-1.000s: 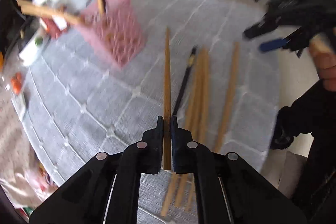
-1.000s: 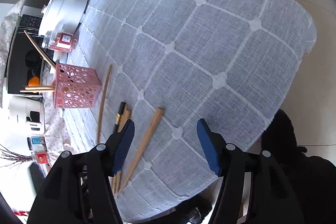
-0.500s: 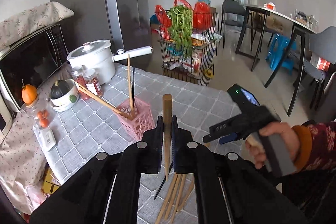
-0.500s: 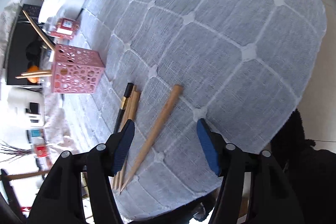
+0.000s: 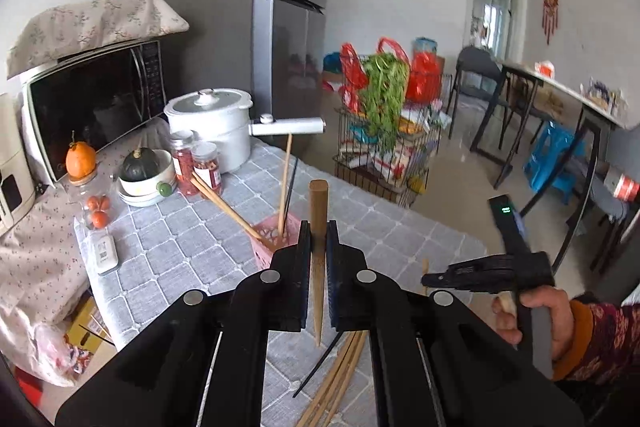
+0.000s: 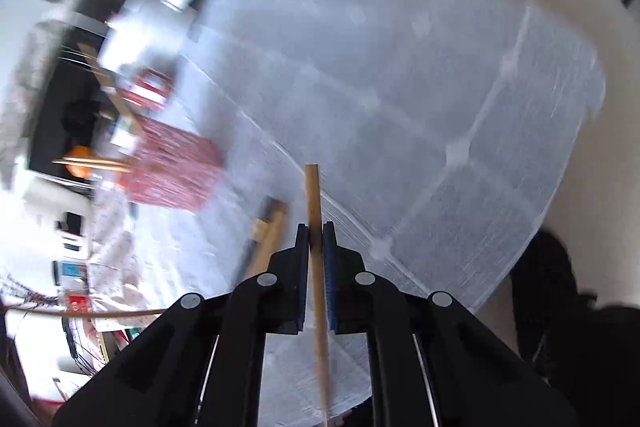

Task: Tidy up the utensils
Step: 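Lift both held sticks upright and carry them over the pink basket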

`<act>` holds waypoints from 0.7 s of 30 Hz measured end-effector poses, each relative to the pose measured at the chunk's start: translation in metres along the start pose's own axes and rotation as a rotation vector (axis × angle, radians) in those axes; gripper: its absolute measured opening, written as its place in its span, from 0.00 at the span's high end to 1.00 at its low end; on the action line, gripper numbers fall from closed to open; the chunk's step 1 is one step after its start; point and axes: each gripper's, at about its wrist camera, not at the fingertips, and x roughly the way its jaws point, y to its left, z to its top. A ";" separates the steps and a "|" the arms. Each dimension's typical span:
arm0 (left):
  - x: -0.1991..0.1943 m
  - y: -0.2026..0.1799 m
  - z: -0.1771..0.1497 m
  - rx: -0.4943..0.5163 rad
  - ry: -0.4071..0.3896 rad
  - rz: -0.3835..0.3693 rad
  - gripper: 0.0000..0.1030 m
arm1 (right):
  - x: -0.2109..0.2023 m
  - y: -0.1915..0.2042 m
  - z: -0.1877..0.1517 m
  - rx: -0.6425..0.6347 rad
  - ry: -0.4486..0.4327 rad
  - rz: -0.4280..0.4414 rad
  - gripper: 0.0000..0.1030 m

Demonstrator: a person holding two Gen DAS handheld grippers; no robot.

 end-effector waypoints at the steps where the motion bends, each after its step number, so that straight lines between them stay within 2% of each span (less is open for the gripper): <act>1: -0.002 0.001 0.004 -0.017 -0.015 0.008 0.94 | -0.018 0.010 0.005 -0.024 -0.050 0.036 0.93; 6: -0.016 0.012 0.031 -0.130 -0.117 0.022 0.94 | -0.104 0.059 0.037 -0.131 -0.292 0.203 0.93; 9: -0.019 0.020 0.055 -0.207 -0.189 0.039 0.94 | -0.131 0.091 0.064 -0.170 -0.365 0.286 0.93; 12: -0.016 0.027 0.079 -0.262 -0.246 0.079 0.94 | -0.148 0.121 0.089 -0.222 -0.431 0.321 0.93; 16: 0.004 0.033 0.096 -0.285 -0.261 0.109 0.94 | -0.141 0.141 0.105 -0.282 -0.444 0.332 0.93; 21: 0.056 0.048 0.088 -0.306 -0.168 0.156 0.93 | -0.100 0.156 0.115 -0.330 -0.393 0.297 0.93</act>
